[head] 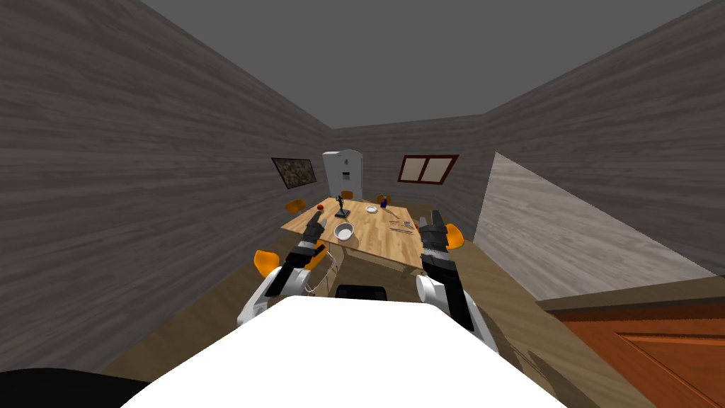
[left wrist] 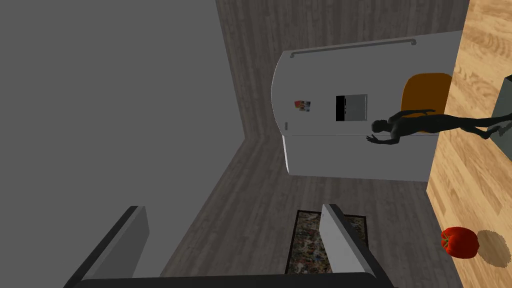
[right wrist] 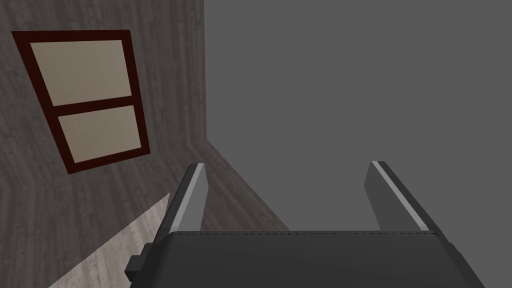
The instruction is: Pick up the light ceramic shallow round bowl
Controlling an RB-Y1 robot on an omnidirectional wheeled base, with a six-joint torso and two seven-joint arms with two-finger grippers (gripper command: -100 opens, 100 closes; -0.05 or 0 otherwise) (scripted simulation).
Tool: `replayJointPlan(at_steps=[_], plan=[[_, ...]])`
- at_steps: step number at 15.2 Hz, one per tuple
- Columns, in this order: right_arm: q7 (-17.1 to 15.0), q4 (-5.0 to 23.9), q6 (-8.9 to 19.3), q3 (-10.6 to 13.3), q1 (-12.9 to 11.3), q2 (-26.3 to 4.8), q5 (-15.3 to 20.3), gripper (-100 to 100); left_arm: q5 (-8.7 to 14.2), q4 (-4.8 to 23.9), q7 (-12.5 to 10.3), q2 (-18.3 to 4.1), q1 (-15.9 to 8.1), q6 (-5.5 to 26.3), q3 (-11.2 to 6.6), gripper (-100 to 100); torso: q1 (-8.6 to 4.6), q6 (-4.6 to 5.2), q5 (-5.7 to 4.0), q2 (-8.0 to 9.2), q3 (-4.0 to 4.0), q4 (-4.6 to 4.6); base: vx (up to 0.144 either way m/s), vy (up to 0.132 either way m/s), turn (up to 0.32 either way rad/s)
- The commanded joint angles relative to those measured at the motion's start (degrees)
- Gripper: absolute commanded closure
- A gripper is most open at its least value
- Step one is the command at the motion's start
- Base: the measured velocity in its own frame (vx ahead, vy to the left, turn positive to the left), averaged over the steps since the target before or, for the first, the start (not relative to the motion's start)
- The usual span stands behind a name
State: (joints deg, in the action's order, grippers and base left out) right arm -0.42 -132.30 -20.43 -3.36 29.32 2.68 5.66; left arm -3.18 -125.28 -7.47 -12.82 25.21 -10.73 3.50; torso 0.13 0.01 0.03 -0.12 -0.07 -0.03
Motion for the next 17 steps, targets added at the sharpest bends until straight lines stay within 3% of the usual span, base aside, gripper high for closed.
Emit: replayJointPlan(at_steps=[1, 4, 12, 17], plan=[[0.0, 0.0, 0.0, 0.0, 0.0, 0.0, 0.0, 0, 0.1, 0.9, -0.3, -1.0, -0.4, 2.0, 0.06, -100, 0.00, 0.00, 0.00, 0.00, 0.00, 0.00, 0.019, 0.024, -0.031], [0.0, 0.0, 0.0, 0.0, 0.0, 0.0, 0.0, 0, 0.2, 3.1, -0.9, -2.8, -2.0, 6.1, 0.35, -100, 0.00, 0.00, 0.00, -0.01, -0.01, 0.00, 0.027, 0.025, -0.037], [0.0, 0.0, 0.0, 0.0, 0.0, 0.0, 0.0, 0, 0.3, 5.5, -1.6, -4.3, -3.8, 12.7, 0.64, -100, -0.04, 0.00, -0.01, 0.01, 0.00, 0.00, 0.019, 0.019, -0.028], [0.0, 0.0, 0.0, 0.0, 0.0, 0.0, 0.0, 0, 0.5, 8.0, -2.3, -5.2, -5.7, 18.7, 0.91, -100, -0.03, 0.00, -0.01, 0.00, 0.00, 0.00, 0.021, 0.021, -0.032]])
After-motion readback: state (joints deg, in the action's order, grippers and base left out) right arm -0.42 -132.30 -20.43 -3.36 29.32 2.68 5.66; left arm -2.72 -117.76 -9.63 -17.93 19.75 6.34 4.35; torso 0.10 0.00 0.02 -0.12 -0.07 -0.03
